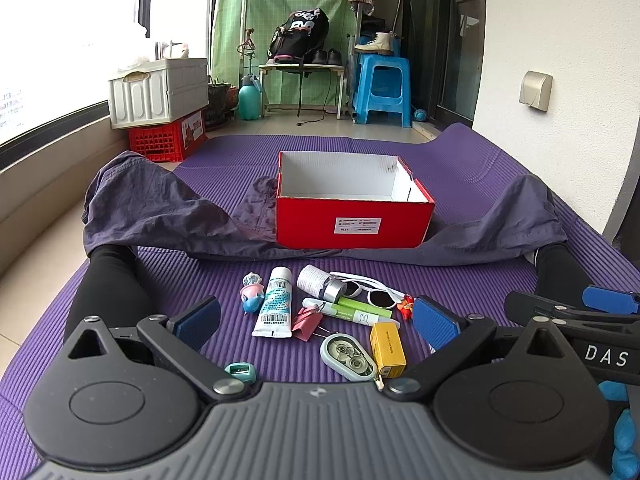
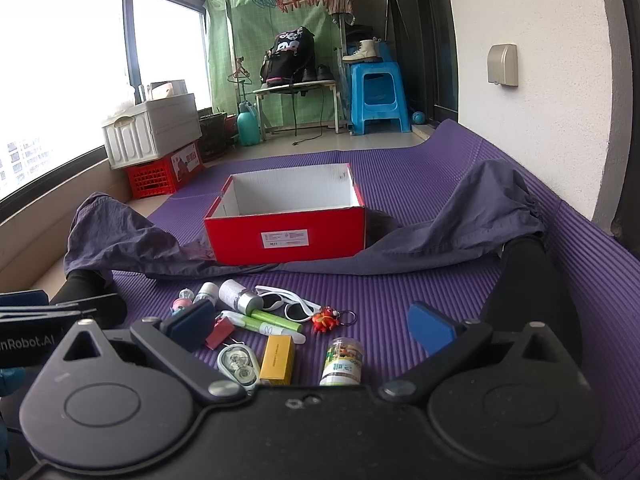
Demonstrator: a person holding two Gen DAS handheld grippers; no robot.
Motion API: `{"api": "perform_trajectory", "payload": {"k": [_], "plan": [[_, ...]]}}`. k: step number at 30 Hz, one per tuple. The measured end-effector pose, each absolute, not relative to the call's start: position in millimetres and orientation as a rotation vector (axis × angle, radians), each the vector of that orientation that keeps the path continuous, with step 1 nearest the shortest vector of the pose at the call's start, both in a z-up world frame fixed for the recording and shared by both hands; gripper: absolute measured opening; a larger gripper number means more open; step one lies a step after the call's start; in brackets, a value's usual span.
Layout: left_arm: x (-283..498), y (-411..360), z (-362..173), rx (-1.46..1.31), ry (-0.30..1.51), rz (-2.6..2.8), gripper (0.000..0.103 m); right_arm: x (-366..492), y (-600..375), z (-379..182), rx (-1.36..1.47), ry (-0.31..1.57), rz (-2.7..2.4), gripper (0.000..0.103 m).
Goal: Organize rigid objects
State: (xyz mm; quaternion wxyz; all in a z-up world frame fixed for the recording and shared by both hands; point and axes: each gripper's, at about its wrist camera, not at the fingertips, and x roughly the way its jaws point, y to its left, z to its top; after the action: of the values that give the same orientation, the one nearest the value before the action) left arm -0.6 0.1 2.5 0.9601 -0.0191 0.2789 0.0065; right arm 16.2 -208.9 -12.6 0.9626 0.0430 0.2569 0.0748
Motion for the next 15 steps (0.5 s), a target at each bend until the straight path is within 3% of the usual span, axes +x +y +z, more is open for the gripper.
{"api": "perform_trajectory", "payload": {"k": [15], "plan": [[0.6, -0.7, 2.0, -0.039, 0.573, 0.011, 0.103, 17.0, -210.8, -11.0, 0.084, 0.531, 0.155, 0.102]]}}
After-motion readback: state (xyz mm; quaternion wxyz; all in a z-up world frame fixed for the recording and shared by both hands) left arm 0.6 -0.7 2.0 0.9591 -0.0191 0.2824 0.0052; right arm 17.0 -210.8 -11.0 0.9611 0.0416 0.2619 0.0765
